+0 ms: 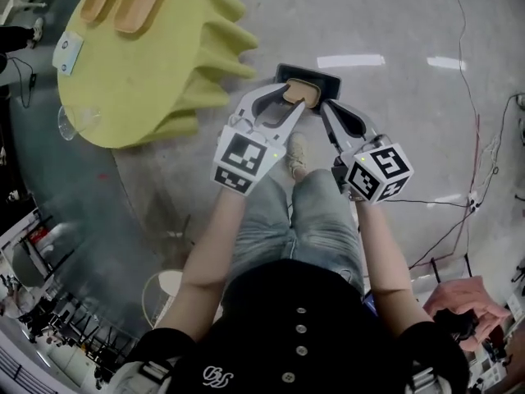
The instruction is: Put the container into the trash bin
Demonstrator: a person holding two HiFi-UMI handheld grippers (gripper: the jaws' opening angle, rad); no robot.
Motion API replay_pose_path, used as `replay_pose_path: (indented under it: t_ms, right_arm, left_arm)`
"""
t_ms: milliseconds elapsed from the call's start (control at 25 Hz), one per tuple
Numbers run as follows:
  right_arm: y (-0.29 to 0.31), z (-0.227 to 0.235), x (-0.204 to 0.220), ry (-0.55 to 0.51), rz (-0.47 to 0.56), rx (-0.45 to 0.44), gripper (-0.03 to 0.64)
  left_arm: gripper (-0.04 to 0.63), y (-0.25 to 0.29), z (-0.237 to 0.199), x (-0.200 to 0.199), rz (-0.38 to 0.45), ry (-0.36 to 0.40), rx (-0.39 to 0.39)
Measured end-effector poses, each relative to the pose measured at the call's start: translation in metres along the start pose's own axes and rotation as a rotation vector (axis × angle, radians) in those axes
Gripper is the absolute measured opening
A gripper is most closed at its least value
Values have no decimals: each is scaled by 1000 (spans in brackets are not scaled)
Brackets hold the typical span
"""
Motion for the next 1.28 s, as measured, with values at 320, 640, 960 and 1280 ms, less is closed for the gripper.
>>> replay_pose_path:
  t_ms: [320,640,960,1280]
  right_arm:
    - [42,-58,-39,-77,53,-45,5]
    - [92,-113,-67,-128,73,-55,5]
    - [155,-158,-85,-152,88,-72,5]
    - [199,-178,-75,-123,81,-60,5]
  left_arm:
    - [54,-84,-69,-21,111,-30,-105]
    - [26,-137,-144,-29,137,-19,-108]
    - [26,-165,-217,-23,99,33,-172]
    - [28,-166,-279,10,-10,51,-219]
Point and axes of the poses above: the fingertips, and each gripper's own axes: y forward along the fingers, z to its right, x out of its underside, the point moved 6 cm from there along -y, backward along the fingers, and after that the axes turned 10 degrees about y, right-handed, at the moved point
